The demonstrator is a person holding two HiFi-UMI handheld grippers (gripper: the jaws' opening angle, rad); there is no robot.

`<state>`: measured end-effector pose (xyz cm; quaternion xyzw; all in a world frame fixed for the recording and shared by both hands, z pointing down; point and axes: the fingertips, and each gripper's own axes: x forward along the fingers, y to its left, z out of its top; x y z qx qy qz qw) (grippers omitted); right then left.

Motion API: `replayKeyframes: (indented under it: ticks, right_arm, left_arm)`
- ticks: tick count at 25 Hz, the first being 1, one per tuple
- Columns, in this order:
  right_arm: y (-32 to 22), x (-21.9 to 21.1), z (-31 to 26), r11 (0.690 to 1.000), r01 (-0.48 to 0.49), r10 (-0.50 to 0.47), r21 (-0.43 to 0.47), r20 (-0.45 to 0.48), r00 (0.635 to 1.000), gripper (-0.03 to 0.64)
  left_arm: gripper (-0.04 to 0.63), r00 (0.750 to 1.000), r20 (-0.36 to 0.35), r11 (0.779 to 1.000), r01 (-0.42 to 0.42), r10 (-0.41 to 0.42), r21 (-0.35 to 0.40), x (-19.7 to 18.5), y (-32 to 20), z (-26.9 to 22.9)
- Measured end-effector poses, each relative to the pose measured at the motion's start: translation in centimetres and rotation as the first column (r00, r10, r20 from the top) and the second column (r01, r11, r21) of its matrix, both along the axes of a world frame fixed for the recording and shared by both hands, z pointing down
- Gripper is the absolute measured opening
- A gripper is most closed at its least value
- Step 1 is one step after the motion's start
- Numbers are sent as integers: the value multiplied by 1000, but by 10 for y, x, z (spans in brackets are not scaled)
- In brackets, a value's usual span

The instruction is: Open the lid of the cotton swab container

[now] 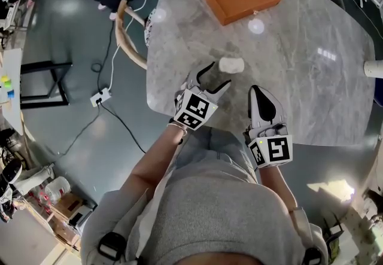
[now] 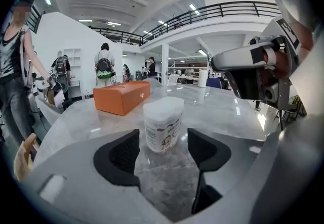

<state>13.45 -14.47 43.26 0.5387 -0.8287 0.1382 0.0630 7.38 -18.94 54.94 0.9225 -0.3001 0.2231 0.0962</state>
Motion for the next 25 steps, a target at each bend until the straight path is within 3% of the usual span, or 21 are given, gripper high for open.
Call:
replayKeyframes:
  ticks: [25]
  right_arm:
    - [2, 18, -3, 1000, -8, 9, -15, 8, 1000, -3]
  left_arm:
    - [295, 999, 37, 1000, -20, 21, -10, 19, -22, 13]
